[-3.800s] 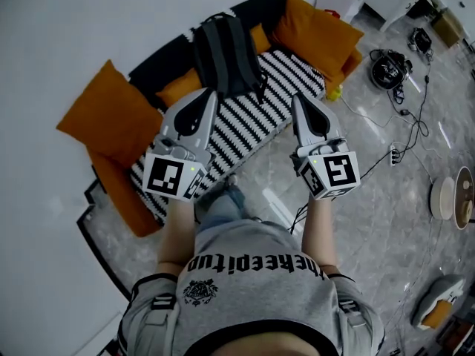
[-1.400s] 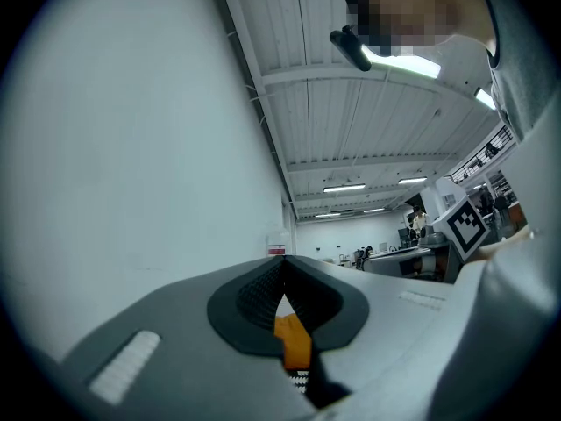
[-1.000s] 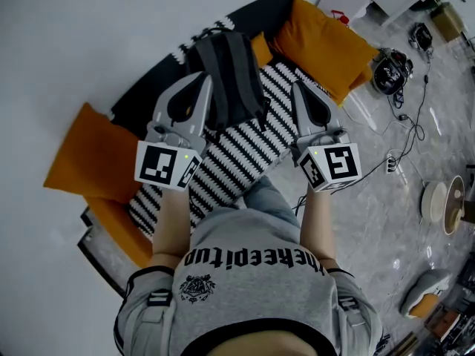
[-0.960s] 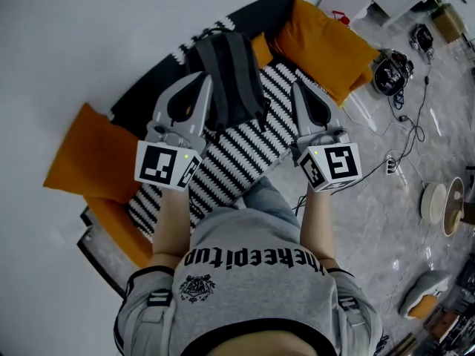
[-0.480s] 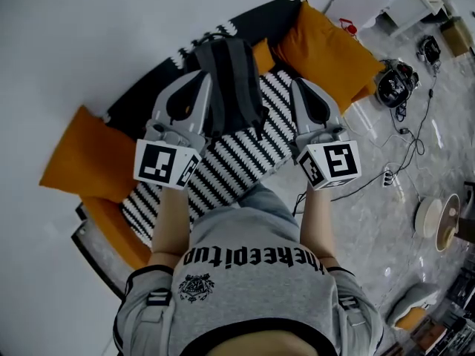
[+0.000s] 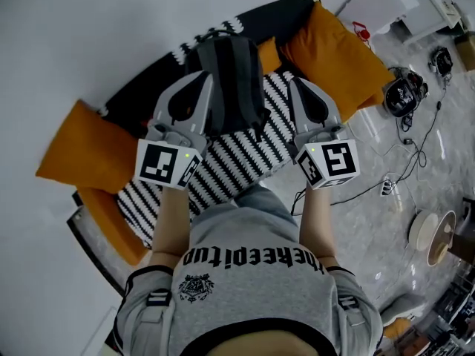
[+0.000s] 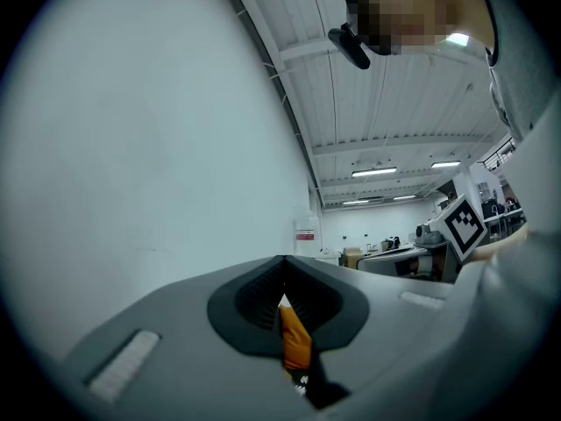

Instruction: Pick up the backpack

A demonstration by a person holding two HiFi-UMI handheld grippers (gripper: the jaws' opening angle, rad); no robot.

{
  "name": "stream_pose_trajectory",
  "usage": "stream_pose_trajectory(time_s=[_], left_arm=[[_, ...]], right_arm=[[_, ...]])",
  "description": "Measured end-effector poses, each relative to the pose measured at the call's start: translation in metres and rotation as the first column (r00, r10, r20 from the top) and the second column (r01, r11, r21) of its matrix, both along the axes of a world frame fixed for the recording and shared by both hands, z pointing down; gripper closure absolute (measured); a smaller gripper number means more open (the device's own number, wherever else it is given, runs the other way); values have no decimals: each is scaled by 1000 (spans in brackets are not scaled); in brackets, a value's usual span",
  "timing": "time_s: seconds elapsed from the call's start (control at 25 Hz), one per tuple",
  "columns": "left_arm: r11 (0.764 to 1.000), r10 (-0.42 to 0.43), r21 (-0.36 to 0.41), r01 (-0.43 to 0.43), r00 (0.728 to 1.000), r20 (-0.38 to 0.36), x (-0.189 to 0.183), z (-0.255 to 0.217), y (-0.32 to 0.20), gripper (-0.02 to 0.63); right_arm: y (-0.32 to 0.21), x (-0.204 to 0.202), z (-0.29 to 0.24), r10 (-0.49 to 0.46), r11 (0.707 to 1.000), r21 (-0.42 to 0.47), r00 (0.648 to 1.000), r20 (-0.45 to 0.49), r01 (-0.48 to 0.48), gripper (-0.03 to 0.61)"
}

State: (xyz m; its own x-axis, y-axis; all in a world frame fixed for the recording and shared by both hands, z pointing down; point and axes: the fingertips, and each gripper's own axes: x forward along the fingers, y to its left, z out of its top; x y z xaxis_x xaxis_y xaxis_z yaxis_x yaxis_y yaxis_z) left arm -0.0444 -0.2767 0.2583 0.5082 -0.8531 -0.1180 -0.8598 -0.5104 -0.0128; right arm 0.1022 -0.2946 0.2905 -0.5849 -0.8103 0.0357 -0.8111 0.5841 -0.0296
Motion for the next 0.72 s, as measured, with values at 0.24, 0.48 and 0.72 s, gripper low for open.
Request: stream_pose_trajectory(time_s=[0.24, 0.48, 0.72], left_arm=[[998, -35, -47, 34, 999, -10, 2, 19, -10, 598], [994, -64, -94, 63, 998, -4, 4, 39, -16, 598], [986, -97, -133, 96, 995, 0, 3, 57, -18, 598]], right_arm=[[-15, 0, 21, -39, 998, -46, 999, -9, 38, 577], [-26, -2, 44, -77, 993, -96, 997, -14, 75, 577], [-39, -8, 64, -113, 985, -136, 993, -20, 110, 577]])
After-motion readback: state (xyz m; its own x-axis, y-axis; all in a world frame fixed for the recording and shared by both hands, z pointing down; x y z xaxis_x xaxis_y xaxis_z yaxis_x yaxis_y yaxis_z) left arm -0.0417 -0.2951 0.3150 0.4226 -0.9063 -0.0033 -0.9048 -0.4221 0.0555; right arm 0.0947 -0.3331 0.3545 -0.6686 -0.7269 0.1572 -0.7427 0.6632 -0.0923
